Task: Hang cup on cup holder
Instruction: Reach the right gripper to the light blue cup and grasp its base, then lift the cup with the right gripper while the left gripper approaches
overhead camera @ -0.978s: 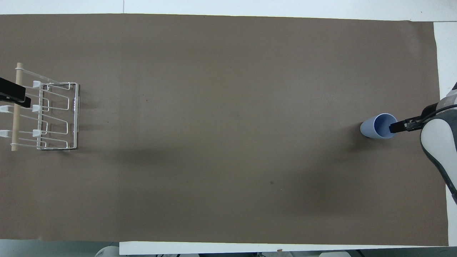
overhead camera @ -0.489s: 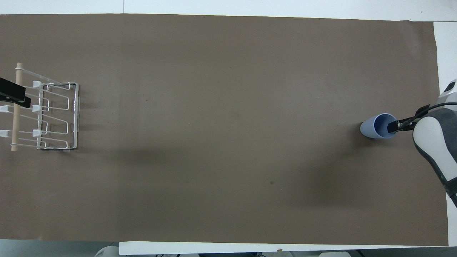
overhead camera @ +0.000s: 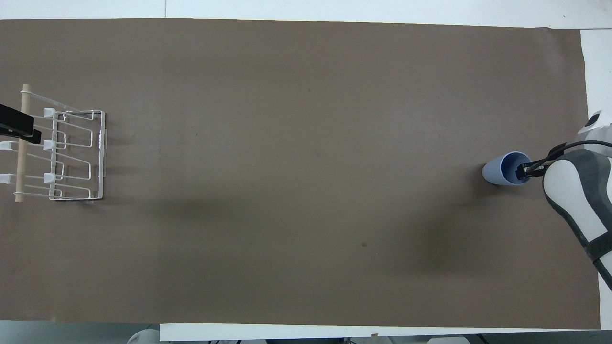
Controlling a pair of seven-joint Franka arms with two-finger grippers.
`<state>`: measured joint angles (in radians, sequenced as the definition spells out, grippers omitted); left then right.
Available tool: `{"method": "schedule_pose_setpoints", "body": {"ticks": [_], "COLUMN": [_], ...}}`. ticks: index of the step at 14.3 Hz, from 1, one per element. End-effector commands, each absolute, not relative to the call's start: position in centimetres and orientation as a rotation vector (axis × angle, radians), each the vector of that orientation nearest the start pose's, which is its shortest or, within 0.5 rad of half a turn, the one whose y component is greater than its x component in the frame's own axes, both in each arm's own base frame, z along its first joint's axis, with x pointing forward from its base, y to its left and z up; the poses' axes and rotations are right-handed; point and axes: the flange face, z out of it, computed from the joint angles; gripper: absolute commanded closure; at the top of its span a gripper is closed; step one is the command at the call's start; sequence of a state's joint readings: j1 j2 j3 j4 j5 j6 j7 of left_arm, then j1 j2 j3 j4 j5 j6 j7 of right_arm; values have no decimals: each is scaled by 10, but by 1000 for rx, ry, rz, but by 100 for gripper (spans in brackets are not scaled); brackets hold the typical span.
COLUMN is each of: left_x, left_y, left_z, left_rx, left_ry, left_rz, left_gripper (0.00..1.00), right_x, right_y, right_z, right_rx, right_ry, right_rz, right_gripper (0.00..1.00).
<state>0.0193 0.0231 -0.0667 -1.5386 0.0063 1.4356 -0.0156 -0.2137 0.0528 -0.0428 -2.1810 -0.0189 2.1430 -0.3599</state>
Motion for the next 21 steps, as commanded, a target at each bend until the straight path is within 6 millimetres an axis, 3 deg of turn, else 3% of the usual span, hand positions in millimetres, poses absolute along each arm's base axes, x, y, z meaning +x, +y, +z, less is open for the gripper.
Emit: {"method": "schedule_pose_setpoints", "body": {"ticks": [1,4,7,10,13,14,17,20,21], "left_x": [537,535,522,523,528,532,533,525,522], "left_y": [-23,-30,-56,-81,-98,-105,-157,-222,-244], "left_z": [617,604,577,555,534,525,509,503,502], "left_rx": [-3133,-3128,-3108,-3104,-3104,-3080,-2963,-2928,-2911], "left_ry": [-35,-173,-484,-783,-1197,-1328,-1652,-1846,-1927], "left_rz": [197,137,30,36,63,102,156,224,254], "left_gripper": [0,0,0,0,0,0,0,0,0], "right_x": [512,520,524,526,529,530,532,528,526], "right_y": [-133,-130,-110,-65,-21,3,59,100,104], "right_z": [359,379,422,470,477,480,495,499,498], "right_rx": [-3122,-3112,-3070,-2853,-2583,-2512,-2268,-2070,-2010], "right_ry": [-169,-188,-286,-336,-226,-183,-27,93,146], "right_rz": [140,181,224,148,88,101,114,100,75], "right_gripper": [98,100,100,100,100,100,100,100,100]}}
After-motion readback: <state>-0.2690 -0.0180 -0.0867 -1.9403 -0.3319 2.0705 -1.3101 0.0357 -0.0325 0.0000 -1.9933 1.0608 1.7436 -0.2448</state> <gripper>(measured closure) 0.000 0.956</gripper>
